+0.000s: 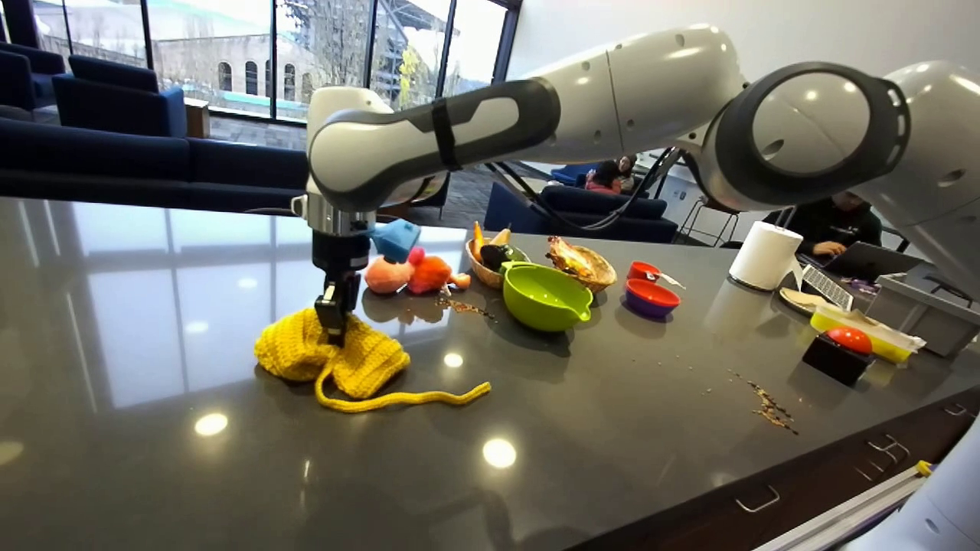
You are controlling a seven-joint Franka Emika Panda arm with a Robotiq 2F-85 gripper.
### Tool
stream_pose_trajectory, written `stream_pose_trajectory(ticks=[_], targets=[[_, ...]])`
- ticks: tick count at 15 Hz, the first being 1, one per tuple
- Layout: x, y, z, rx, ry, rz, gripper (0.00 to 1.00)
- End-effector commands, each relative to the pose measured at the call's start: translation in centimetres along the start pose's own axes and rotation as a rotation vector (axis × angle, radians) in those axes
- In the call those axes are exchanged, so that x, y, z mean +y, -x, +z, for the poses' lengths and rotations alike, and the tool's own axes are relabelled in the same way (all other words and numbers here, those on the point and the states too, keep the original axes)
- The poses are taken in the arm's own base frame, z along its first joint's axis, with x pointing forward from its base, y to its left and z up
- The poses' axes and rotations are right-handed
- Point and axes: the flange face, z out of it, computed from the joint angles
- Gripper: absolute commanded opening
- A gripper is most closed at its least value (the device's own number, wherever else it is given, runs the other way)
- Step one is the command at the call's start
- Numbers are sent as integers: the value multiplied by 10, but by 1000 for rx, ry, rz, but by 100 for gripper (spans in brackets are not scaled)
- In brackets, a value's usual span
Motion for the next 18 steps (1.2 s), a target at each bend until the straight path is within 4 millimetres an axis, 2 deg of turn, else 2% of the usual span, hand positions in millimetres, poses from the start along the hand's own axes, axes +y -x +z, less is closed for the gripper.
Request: stream_pose_trajectory(ticks=[1,5,11,14,18], targets=[[31,12,6,16,62,43,4],[74,37,7,-2,113,103,4],[134,81,-9,-57,229,204,4],[151,98,-21,-95,299,248,4],[161,118,-35,-148,386,299,4]])
